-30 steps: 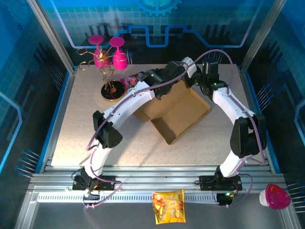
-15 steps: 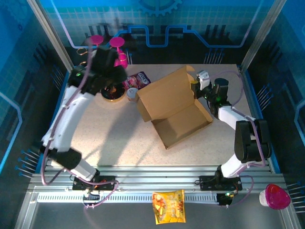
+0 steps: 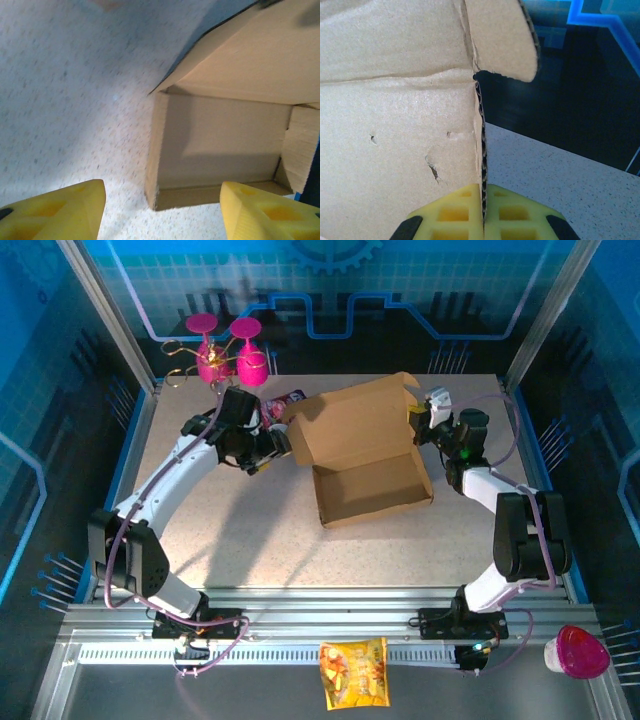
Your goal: Fold the paper box
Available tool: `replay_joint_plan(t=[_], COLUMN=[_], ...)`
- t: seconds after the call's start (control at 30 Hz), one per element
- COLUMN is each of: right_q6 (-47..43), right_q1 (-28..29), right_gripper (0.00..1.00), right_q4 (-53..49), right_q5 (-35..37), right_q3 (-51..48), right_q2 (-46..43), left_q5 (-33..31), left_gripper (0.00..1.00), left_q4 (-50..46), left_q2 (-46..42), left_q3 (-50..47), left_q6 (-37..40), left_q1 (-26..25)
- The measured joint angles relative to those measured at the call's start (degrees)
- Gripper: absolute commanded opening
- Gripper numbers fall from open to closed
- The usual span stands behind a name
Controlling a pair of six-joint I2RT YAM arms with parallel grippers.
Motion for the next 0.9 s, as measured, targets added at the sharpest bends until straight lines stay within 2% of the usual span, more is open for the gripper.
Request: replay_joint_plan(t=[0.33, 0.6, 0.77, 0.9], right_q6=[0.39, 0.66, 1.03, 1.05], right_q1=[-0.39, -0.44, -0.61, -0.61], right_gripper=[0.0, 0.0, 0.0, 0.0], right_q4=[0.0, -0.02, -0.02, -0.04], right_q5=[-1.57, -2.14, -2.23, -2.19], right_q3=[0.0, 0.0, 0.0, 0.0], right_q2=[0.22, 0.44, 0.76, 0.98], left_q5=[-4.33, -7.52, -7.54, -7.58], left_gripper=[0.65, 0.63, 0.53, 0.32], left_q4=[10.23, 21.29, 25.83, 27.04], left_q2=[6.6, 7.78, 9.25, 10.78], left_q3=[1.53, -2.67, -2.89, -2.86], left_q6=[13.2, 16.81, 17.33, 18.25], left_q1=[-1.03, -1.42, -1.42, -1.88])
